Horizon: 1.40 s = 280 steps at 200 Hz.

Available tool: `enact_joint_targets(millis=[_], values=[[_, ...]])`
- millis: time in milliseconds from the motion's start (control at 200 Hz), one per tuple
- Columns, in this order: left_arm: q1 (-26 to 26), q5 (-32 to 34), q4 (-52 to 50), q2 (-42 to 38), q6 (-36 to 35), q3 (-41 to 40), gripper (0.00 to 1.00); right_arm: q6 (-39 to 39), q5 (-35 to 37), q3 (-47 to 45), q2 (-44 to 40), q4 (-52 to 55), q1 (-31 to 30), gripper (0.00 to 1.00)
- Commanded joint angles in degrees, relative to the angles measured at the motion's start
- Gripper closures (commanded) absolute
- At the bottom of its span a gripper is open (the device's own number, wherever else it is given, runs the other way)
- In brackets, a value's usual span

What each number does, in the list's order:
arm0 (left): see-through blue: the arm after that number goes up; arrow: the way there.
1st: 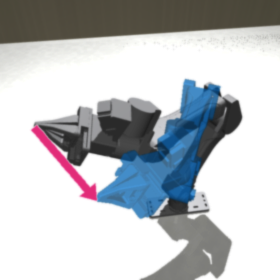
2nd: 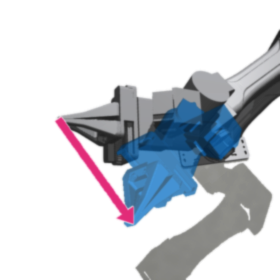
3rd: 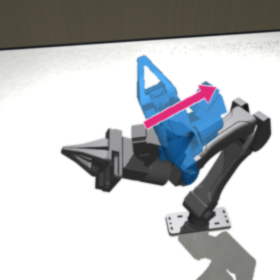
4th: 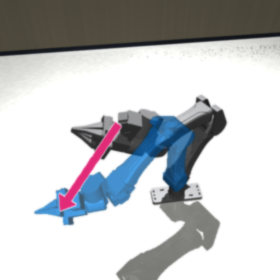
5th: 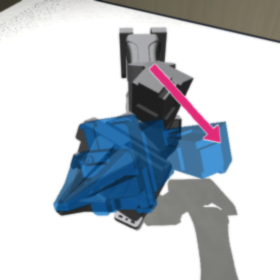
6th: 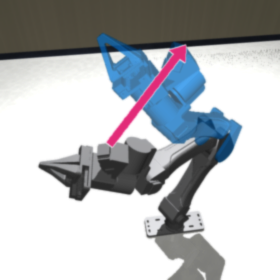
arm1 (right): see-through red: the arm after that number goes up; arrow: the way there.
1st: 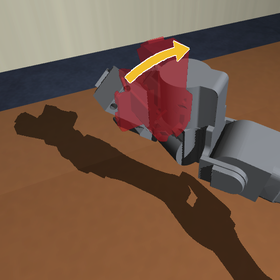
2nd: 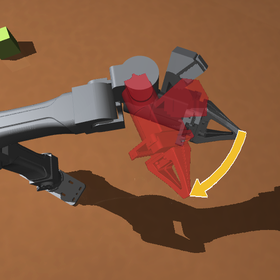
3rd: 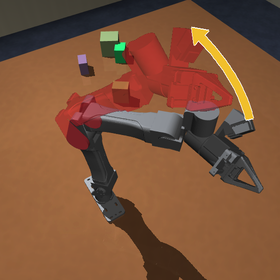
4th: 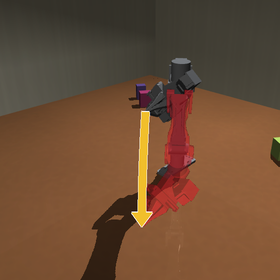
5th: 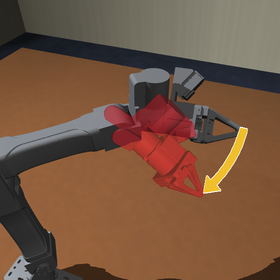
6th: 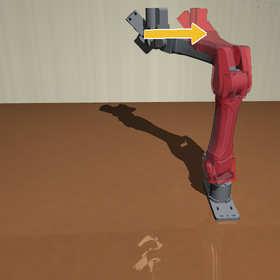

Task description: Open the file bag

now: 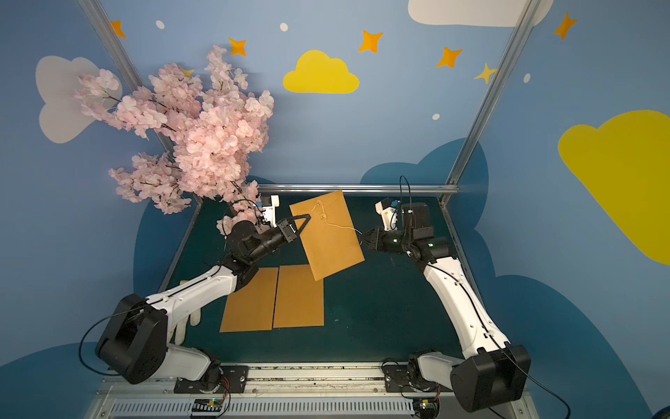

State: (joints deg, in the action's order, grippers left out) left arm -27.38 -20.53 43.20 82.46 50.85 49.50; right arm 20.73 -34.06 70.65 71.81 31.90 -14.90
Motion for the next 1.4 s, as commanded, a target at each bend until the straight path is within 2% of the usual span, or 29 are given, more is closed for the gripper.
enact_joint_targets(millis=[0,260,400,1006,1397], values=[[-0.1,-3.5,-0.4,-1.7,-1.4,-0.7,0.98,-1.2,-1.6,3.7,1.7,1.0,0.9,1.0],[-1.6,-3.7,0.9,-1.3,-1.6,-4.6,0.98,-1.0,-3.4,10.0,5.4,0.2,1.1,1.0],[-2.6,-3.6,1.2,-0.6,-1.9,-4.6,0.97,-0.1,-5.4,11.9,6.7,-0.9,0.7,1.0],[-5.9,-3.3,1.3,2.1,-3.1,-4.5,0.97,-2.2,-5.6,20.3,8.2,3.3,-0.9,1.0],[-6.6,-3.3,2.3,5.8,-2.5,-2.1,0.97,-3.5,-7.2,26.0,11.0,4.7,-8.7,1.0]])
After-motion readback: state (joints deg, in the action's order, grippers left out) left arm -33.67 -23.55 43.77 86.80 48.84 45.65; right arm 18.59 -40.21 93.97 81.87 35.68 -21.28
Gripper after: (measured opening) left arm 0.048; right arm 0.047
